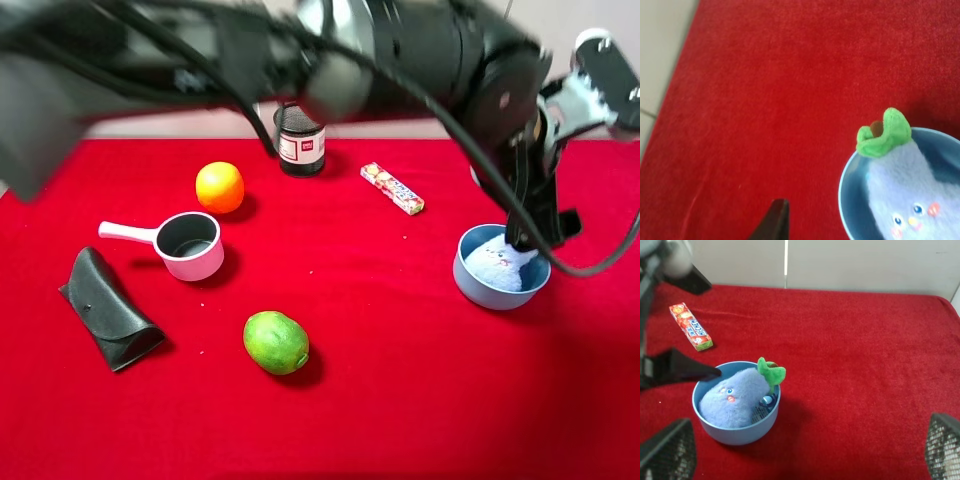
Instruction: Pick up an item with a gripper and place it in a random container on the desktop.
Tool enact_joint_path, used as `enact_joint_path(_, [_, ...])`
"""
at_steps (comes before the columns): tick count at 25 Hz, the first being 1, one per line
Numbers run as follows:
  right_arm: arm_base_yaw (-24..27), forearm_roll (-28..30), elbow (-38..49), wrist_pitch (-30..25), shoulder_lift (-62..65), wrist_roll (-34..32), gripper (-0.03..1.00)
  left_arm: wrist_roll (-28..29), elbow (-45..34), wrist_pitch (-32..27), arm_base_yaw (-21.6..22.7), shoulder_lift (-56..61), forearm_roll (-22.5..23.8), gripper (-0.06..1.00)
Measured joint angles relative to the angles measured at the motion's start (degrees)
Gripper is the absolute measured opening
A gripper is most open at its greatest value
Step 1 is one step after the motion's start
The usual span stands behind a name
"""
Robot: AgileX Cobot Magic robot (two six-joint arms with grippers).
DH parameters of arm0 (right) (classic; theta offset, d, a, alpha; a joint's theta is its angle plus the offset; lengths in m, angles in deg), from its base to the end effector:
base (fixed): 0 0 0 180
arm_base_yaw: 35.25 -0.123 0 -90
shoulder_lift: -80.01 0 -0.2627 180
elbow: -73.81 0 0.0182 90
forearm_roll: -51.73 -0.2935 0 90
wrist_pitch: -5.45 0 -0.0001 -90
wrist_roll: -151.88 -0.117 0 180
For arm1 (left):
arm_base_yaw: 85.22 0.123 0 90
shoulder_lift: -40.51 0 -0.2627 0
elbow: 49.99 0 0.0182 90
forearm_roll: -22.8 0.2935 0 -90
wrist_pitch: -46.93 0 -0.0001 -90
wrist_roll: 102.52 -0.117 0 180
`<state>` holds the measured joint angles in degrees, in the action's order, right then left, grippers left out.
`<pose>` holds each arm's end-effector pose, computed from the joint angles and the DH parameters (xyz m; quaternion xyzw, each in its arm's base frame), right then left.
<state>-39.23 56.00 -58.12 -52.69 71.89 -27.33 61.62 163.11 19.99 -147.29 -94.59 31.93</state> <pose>0.0804 -0.0018 0.2905 -0.0343 0.8390 -0.0222 0.5427 0.2735 -0.4979 0.1923 0.6033 0.6689 -0.1105 0.4199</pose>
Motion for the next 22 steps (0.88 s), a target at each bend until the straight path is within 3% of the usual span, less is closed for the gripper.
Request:
enact_joint_path(11, [0.00,0.00,0.00,0.00,0.00,0.00,0.69,6.82,0.00,-16.81,-0.58,10.22,0.86,0.99])
enact_joint_path(22, [0.00,0.00,0.00,0.00,0.00,0.00,0.69,14.57,-13.38,-18.62,-0.64,23.51,4.35,0.99])
